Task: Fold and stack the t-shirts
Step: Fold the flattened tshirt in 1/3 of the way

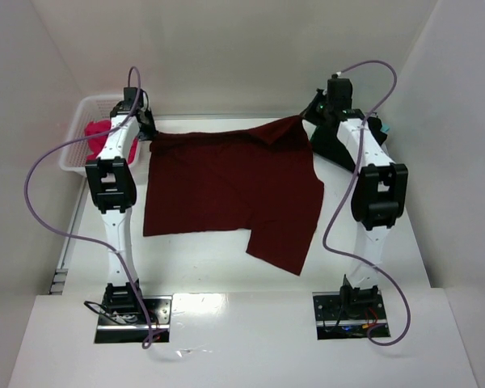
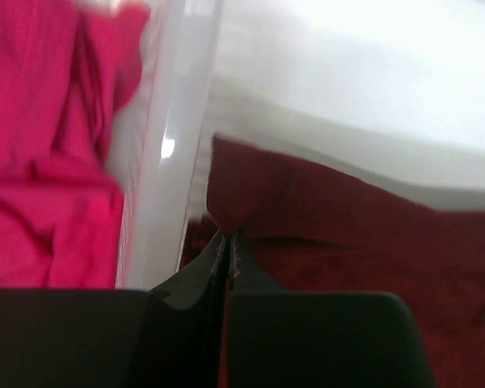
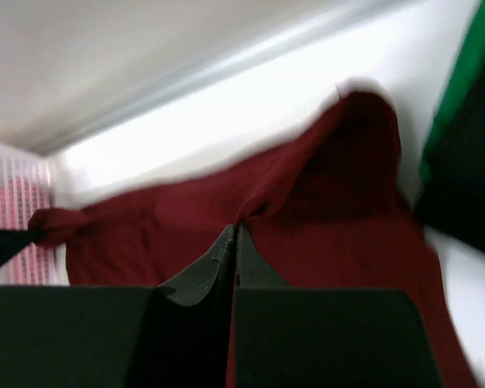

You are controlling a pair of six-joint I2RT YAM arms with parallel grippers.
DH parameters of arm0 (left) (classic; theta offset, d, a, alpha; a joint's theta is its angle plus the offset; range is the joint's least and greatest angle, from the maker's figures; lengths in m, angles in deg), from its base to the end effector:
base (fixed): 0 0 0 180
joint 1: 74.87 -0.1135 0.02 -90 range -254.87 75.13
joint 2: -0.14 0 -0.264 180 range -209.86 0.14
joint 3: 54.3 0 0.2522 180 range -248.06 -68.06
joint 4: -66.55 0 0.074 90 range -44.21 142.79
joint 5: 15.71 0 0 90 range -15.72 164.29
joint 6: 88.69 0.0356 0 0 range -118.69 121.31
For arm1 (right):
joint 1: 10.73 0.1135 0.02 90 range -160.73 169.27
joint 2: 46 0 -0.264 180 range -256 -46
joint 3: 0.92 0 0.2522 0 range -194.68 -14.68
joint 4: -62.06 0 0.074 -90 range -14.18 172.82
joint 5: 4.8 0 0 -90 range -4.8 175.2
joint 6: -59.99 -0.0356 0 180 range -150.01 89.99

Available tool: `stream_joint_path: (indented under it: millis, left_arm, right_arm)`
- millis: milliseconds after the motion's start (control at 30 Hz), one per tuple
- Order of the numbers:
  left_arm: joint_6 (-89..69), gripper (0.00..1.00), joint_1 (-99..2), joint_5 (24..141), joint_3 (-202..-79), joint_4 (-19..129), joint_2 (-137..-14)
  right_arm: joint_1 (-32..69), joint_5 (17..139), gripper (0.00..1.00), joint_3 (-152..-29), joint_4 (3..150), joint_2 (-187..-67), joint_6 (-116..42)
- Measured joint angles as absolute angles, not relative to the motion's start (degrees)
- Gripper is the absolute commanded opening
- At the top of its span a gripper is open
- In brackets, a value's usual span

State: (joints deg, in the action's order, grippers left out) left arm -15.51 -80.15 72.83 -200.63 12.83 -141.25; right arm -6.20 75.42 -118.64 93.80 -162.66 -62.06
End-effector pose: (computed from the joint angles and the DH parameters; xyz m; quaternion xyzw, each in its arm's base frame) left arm 0.5474 0.0515 0.2175 -0.1838 0.9177 -0.0235 0.3514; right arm 0.4824 0.0443 0.2984 0.1650 0.8510 0.2251 0.4449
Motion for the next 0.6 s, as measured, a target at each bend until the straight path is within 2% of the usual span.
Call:
stream_joint_path:
  millis: [300, 600]
  left_arm:
    - [-15.27, 0.00, -80.35, 73.16, -191.96, 13.86, -135.23]
    - [-15.08, 0.00, -80.19, 73.05, -183.06, 15.72, -130.10]
  right_arm:
    - [-6.20, 74.79, 0.00, -101.44, 91.91, -154.79, -63.97]
    - [-6.20, 74.92, 0.00, -96.30, 91.87, -153.04, -65.06]
